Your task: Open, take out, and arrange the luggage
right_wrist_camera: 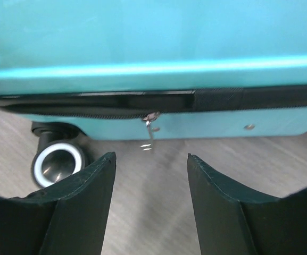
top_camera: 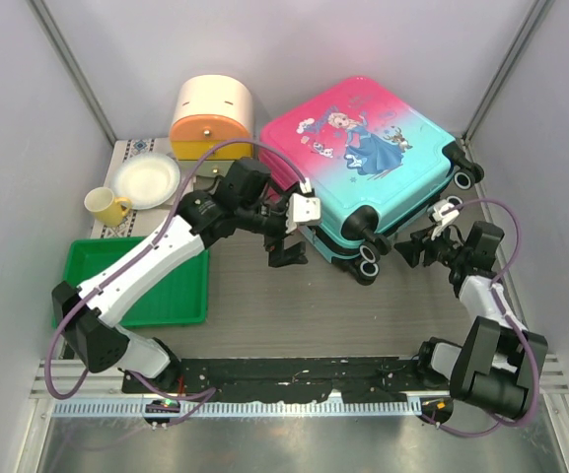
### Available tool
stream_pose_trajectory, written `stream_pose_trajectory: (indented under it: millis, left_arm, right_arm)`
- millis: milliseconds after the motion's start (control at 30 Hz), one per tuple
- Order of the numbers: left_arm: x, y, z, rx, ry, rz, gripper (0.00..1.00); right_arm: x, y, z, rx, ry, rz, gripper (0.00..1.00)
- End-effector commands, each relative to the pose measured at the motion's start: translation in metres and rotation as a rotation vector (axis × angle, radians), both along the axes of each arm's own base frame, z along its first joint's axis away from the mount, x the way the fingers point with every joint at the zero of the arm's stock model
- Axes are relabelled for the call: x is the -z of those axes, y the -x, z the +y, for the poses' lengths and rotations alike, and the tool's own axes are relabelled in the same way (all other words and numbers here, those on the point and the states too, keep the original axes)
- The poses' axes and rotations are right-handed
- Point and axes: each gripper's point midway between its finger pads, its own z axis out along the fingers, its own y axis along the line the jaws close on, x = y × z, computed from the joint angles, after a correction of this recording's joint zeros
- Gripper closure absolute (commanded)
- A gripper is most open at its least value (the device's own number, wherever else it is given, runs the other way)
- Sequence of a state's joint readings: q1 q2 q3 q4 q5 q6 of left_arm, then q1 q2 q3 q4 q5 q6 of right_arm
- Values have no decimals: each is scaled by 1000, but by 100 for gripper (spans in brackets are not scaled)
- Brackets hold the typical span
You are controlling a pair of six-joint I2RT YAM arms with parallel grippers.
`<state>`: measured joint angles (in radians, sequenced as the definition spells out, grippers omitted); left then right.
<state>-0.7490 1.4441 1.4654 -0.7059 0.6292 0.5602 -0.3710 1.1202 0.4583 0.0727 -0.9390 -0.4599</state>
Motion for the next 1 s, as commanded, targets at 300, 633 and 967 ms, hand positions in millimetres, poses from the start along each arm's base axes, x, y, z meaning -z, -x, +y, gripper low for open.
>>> stream_pose_trajectory:
  millis: [300,633,967]
  left_arm:
    - [-13,-4,-26,73,55,-130,0]
    - [-18,1,-51,178,44,-243,3]
    - [-11,29,-116,469,-8,-549,0]
  right_arm:
    - [-15,-37,21,-114,59,-178,44]
    - [-15,-51,21,-80,79,-186,83]
    - [-19,-48,42,-85,77,-191,99]
